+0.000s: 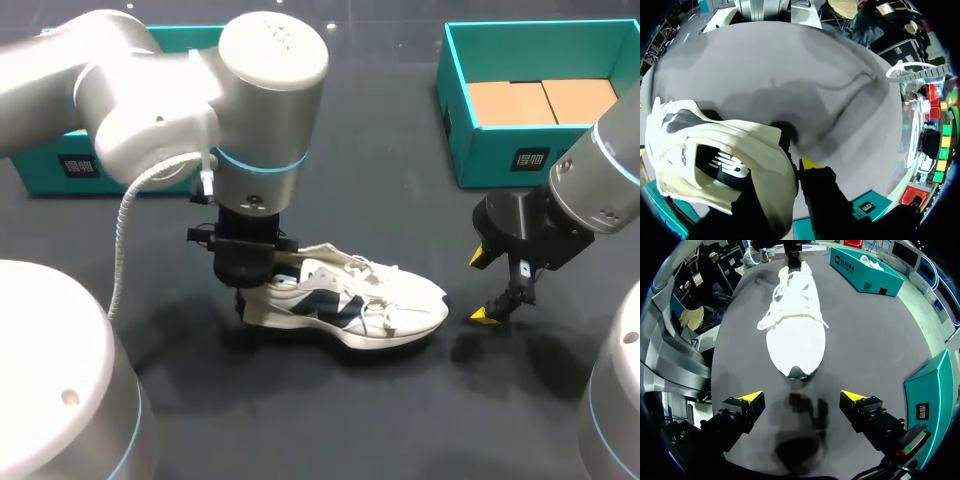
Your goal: Take the shoe out of the shoebox, open the shoe tongue, remove and reinsert the insole, then place the shoe into the shoebox
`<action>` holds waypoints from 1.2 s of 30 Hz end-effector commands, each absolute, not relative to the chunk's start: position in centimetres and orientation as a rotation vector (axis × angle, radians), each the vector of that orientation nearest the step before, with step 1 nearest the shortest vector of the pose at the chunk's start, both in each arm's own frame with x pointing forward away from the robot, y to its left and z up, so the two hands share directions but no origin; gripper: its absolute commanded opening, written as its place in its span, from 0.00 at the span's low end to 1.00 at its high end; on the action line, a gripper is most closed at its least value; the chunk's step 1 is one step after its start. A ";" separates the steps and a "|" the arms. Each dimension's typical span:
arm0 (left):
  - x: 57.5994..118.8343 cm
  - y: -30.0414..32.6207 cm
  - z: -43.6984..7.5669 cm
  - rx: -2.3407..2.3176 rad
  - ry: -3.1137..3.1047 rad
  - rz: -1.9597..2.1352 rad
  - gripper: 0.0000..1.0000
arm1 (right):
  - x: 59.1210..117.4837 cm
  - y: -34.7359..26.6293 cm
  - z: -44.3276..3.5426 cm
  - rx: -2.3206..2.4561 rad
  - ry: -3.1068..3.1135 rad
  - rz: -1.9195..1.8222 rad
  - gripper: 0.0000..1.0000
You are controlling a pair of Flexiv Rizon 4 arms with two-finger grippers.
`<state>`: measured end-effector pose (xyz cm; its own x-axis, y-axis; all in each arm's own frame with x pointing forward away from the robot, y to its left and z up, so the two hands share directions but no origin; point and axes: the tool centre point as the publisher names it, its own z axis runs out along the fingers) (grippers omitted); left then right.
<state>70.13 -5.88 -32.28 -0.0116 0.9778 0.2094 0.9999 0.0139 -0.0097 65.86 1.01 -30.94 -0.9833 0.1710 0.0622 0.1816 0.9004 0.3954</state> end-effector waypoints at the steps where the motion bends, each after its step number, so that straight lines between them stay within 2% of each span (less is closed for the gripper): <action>1: 70.8 -6.4 -33.3 -2.082 -2.117 -0.202 0.00 | 65.7 1.0 -31.0 -0.283 -3.041 -0.636 1.00; 36: 70.7 -8.9 -38.9 -2.061 -2.111 -0.206 0.00 | 65.7 1.0 -31.0 -0.283 -3.041 -0.636 1.00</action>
<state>70.49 -8.25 -38.31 -0.0188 0.9765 0.2147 0.9993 0.0253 -0.0275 65.86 1.01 -30.94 -0.9833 0.1710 0.0622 0.1816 0.9004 0.3954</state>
